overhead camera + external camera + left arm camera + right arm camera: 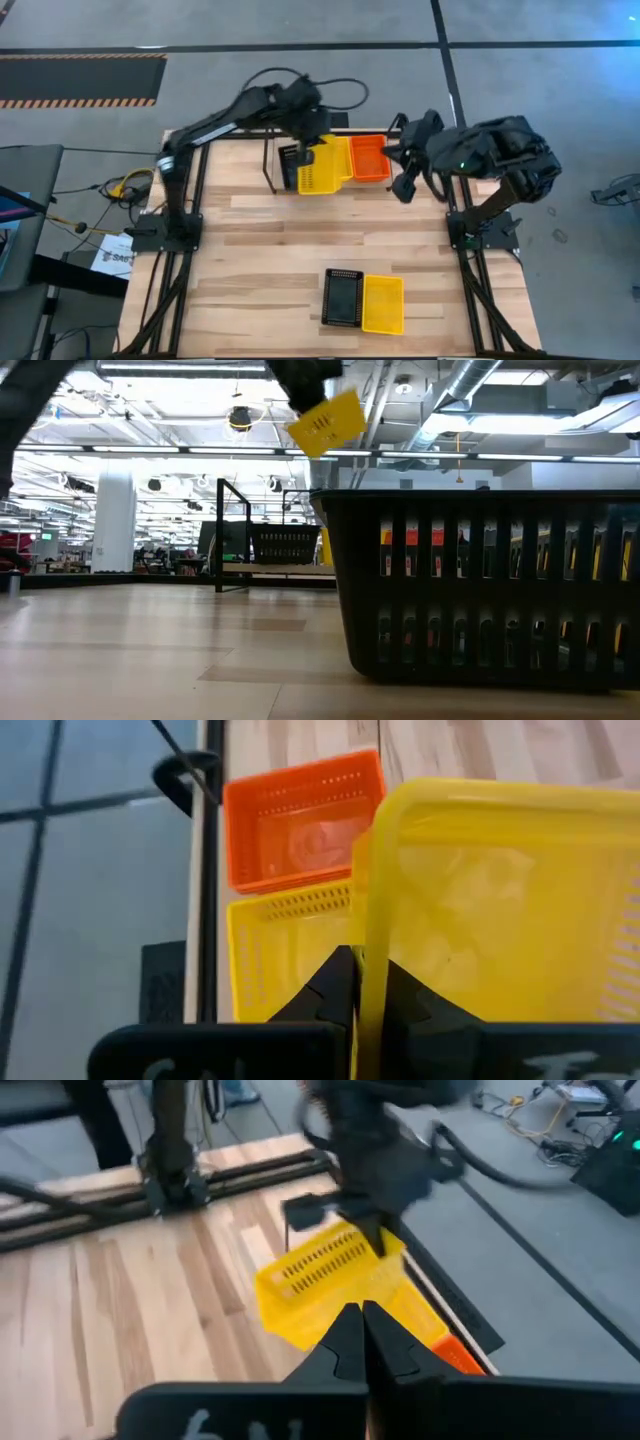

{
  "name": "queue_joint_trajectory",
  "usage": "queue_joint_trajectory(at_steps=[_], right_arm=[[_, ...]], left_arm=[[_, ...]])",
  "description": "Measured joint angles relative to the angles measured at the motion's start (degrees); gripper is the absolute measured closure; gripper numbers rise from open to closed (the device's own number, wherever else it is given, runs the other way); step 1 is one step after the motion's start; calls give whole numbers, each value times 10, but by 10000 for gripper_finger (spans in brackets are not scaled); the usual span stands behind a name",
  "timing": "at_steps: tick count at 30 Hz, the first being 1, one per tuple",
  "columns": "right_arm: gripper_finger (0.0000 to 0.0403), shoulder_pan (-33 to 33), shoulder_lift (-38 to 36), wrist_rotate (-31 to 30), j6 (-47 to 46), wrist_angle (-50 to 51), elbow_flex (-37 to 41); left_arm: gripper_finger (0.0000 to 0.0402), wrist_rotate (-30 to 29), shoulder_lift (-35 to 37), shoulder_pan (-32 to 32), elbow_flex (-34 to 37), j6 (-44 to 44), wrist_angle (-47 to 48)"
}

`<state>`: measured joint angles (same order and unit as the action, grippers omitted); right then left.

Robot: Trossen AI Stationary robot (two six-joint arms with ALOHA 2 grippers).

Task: Stack baskets on shelf by color
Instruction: Stack the left yellow bin on top of the other yellow bin on the shelf

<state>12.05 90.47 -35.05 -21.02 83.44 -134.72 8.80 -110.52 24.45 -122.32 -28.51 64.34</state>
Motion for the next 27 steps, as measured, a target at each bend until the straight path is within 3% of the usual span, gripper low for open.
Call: queue_joint_trajectory(at_steps=[6,16,23,27], right_arm=[[400,25,7,-2,-1,34,1],[401,58,-3,-2,45,66,0],[400,60,-10,-7,64,66,0],[401,60,-10,-2,65,66,0]], left_arm=[[401,0,-116,4,-128,32,50],[401,-31,-162,40,-110,88,37],[401,-51,-162,54,-111,103,-70],[401,-59,-162,56,-111,101,-71]])
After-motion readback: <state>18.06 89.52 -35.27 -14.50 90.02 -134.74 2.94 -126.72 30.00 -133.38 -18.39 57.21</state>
